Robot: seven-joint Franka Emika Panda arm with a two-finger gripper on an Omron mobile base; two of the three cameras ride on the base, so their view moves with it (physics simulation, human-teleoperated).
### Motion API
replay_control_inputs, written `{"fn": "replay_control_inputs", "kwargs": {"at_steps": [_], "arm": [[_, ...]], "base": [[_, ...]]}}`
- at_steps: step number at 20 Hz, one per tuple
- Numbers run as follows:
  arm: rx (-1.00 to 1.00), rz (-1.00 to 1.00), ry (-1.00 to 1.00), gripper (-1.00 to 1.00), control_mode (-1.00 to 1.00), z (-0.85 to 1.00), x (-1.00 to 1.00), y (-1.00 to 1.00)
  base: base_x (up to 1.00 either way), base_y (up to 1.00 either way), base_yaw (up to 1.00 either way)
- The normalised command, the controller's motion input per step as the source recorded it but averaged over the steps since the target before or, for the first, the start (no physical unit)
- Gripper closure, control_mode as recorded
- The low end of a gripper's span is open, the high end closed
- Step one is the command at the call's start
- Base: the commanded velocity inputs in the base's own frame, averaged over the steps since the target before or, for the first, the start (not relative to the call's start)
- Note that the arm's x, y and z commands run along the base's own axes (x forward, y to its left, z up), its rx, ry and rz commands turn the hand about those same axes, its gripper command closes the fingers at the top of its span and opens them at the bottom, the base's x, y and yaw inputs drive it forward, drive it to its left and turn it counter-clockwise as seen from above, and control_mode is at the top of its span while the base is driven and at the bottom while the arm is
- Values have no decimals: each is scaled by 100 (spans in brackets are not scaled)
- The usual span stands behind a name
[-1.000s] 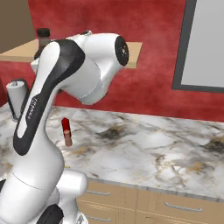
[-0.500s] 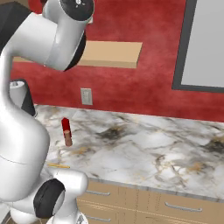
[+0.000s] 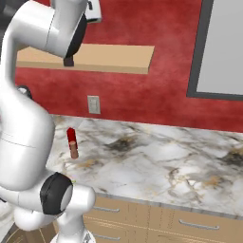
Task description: There are various items on the counter. Only move the condiments/shakers into the cabinet.
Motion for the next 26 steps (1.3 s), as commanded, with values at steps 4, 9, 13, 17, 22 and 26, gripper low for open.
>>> {"fn": "replay_control_inputs", "kwargs": {"at_steps": [4, 9, 13, 17, 22, 26], "arm": [[0, -10, 8, 100, -100, -18, 74, 0], [0, -9, 1, 100, -100, -11, 74, 0], [0, -7, 0, 100, -100, -10, 65, 0], [0, -5, -3, 100, -100, -18, 48, 0], [1, -3, 0, 100, -100, -34, 53, 0], [2, -2, -2, 100, -100, -40, 52, 0]], "base": [[0, 0, 0], [0, 0, 0], [0, 0, 0], [0, 0, 0], [0, 0, 0], [0, 0, 0]]}}
